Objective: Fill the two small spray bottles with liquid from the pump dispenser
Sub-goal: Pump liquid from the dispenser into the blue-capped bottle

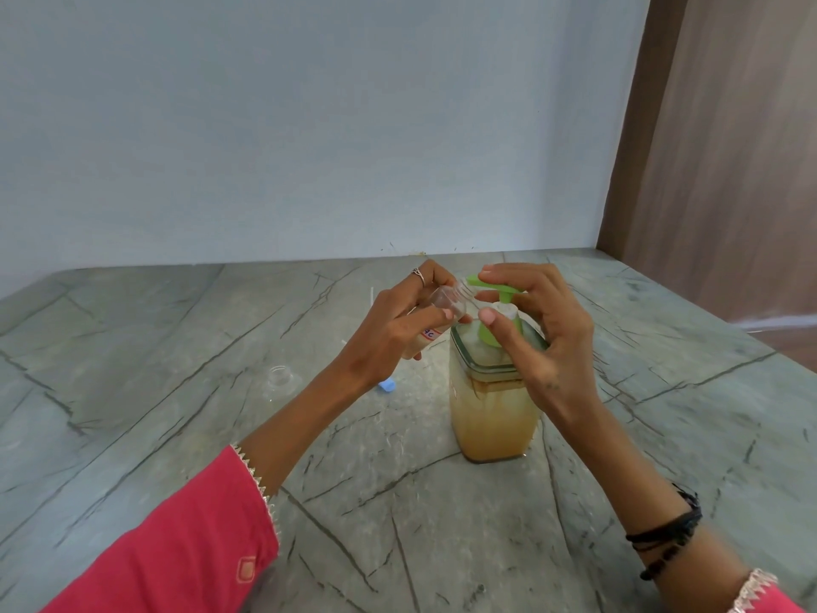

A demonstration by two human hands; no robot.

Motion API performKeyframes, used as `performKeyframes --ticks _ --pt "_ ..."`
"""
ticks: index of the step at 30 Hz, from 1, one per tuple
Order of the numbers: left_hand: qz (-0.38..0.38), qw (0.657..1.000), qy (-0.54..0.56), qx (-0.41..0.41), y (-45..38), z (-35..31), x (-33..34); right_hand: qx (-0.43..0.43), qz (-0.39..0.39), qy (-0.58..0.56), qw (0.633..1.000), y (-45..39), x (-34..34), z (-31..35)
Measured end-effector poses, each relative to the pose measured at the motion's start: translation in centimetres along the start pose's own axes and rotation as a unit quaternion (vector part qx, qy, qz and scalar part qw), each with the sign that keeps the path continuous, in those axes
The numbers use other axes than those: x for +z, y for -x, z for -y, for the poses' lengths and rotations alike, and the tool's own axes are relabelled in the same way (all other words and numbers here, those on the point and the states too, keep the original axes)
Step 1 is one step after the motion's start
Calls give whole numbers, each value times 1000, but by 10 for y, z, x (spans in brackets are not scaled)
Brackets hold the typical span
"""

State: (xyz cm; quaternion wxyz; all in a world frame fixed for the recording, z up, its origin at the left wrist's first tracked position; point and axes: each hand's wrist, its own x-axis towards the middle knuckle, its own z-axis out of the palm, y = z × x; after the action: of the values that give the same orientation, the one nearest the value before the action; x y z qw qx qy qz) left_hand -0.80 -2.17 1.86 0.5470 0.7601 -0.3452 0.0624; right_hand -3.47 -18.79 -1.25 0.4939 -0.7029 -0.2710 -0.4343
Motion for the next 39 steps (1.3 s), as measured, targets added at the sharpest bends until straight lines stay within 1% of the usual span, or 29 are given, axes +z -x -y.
performKeyframes --ticks 4,10,14,16,18,25,29,32,34,39 --pt "-1 1000 -1 -6 -1 2 0 8 -17 19 1000 -1 0 2" --pt "8 1000 -4 9 -1 6 0 12 -37 35 999 -2 2 2" --pt "0 1000 2 7 -2 8 1 6 -1 30 1000 5 2 -3" --pt "-1 1000 4 3 -2 8 1 -6 12 51 999 8 2 -4" --pt "0 1000 5 2 -2 7 1 -12 13 61 998 8 2 -5" --pt "0 1000 17 -5 -2 8 1 -10 14 44 999 7 2 -4" --pt "-1 1000 15 -6 -2 8 1 42 8 -26 999 9 2 0" --pt "5 1000 21 -5 -2 9 1 84 32 -27 996 10 2 4" --pt "3 1000 17 -5 -1 7 0 93 34 -20 995 10 2 6" --pt "-3 1000 7 2 0 5 1 106 34 -49 993 7 1 10"
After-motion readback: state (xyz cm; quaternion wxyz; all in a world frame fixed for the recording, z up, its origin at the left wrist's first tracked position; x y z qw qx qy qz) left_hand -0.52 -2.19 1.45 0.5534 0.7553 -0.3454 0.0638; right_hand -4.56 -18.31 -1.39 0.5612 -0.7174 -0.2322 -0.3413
